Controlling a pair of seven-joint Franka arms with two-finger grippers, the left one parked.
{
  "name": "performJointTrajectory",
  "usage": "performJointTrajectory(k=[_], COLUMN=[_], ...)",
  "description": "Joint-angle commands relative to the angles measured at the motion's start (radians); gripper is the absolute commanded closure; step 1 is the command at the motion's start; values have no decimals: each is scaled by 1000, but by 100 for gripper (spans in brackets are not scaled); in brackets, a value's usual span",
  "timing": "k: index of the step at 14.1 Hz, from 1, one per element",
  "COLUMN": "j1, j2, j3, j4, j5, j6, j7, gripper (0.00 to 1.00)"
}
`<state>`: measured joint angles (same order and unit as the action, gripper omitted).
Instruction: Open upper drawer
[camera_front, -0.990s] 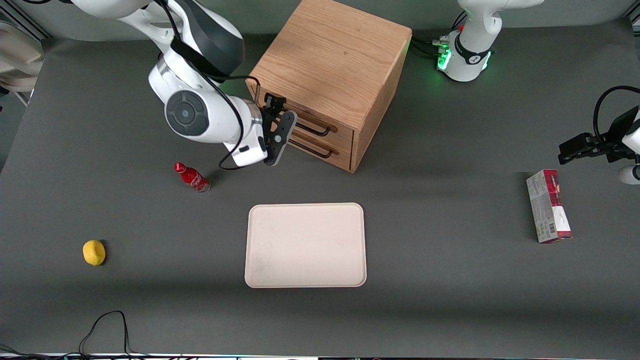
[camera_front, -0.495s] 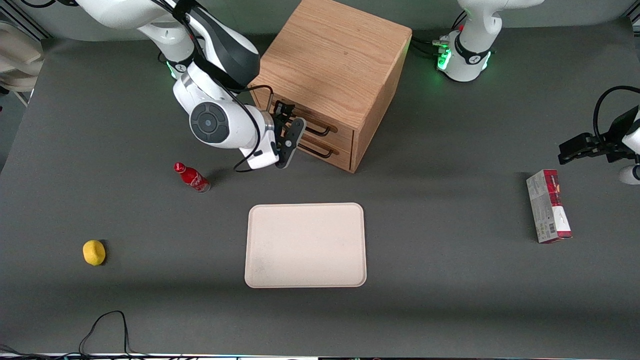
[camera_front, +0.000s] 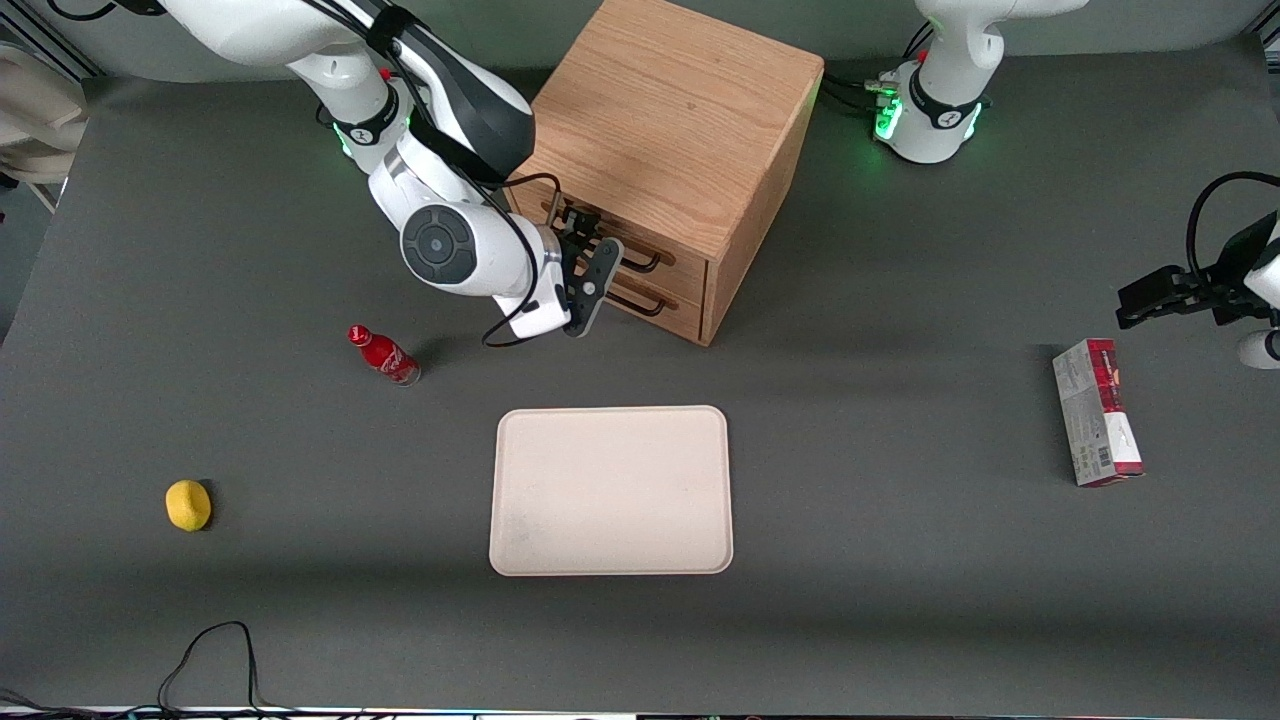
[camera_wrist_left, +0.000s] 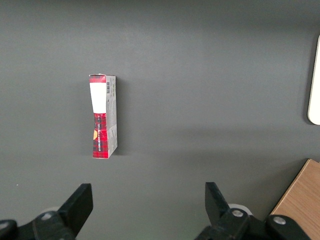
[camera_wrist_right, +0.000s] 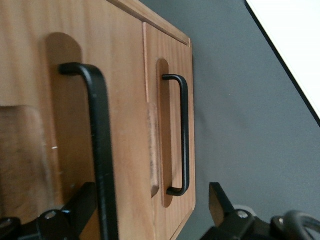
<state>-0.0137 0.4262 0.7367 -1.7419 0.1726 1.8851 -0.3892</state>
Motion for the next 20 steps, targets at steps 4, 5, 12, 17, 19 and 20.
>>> performJointTrajectory(k=[4, 5, 12, 17, 19, 20], j1=[-3, -6, -11, -12, -14, -17], j2=[25, 31, 114, 181, 183, 183], j3=[-8, -13, -98, -155, -164, -178], j4=[39, 53, 214, 323, 340, 357], j5=[-77, -79, -208, -285, -285, -283], j6=[14, 14, 12, 12, 12, 8], j7=[-27, -37, -40, -42, -42, -42], gripper=[0, 0, 0, 0, 0, 0])
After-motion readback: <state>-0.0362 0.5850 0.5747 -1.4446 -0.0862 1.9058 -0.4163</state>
